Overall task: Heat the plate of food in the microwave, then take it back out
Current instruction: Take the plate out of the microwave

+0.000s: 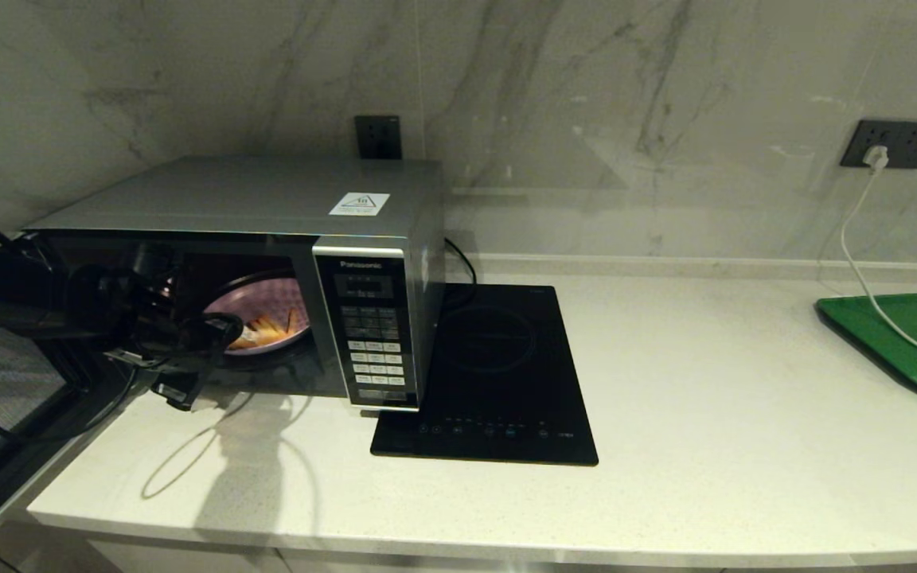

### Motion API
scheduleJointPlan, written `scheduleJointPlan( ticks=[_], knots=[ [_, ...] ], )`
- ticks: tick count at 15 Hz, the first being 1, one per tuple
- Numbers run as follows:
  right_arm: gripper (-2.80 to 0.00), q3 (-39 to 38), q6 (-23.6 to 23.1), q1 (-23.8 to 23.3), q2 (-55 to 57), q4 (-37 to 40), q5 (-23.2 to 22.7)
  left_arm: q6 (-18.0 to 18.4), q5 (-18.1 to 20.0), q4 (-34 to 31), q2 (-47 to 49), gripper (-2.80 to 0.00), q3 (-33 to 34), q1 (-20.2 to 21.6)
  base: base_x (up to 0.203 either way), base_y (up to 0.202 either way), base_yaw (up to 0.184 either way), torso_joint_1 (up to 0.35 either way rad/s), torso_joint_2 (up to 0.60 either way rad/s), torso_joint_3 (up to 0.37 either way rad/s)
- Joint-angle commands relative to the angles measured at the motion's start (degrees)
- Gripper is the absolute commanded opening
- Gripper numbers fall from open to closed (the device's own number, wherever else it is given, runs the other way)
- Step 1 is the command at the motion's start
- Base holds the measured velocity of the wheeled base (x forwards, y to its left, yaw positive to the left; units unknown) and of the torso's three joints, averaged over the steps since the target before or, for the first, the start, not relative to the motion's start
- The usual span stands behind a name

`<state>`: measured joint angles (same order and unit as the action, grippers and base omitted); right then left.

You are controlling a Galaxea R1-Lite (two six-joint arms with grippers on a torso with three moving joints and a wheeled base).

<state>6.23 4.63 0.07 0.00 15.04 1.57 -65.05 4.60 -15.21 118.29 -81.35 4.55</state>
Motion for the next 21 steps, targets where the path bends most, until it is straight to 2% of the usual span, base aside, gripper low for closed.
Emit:
scheduleJointPlan(
  ticks=[1, 7, 10, 11, 21],
  knots=[
    [-2.8, 0.01, 0.03, 0.01, 0.0, 0.07, 0.01, -2.07, -0.02, -0.09, 0.59, 0.0, -0.21, 0.05, 0.0, 0.0, 0.0, 0.0, 0.0, 0.0],
    [-2.8, 0.01, 0.03, 0.01, 0.0, 0.07, 0.07, -5.68, 0.06, -0.18, 1.37, 0.0, -0.21, 1.2, 0.0, 0.0, 0.0, 0.0, 0.0, 0.0],
    [-2.8, 0.01, 0.03, 0.03, 0.0, 0.07, 0.01, -6.27, 0.11, -0.35, 1.16, 0.0, -0.3, 1.17, 0.0, 0.0, 0.0, 0.0, 0.0, 0.0],
    [-2.8, 0.01, 0.03, 0.01, 0.0, 0.07, 0.04, -6.23, 0.06, -0.35, 1.07, -2.8, -0.3, 1.17, 0.0, 0.0, 0.0, 0.0, 0.0, 0.0],
    [-2.8, 0.01, 0.03, 0.07, 0.0, 0.07, 0.01, -5.79, 0.06, -0.82, -2.16, -2.8, -1.32, 0.29, 0.0, 0.0, 0.0, 0.0, 0.0, 0.0]
  ],
)
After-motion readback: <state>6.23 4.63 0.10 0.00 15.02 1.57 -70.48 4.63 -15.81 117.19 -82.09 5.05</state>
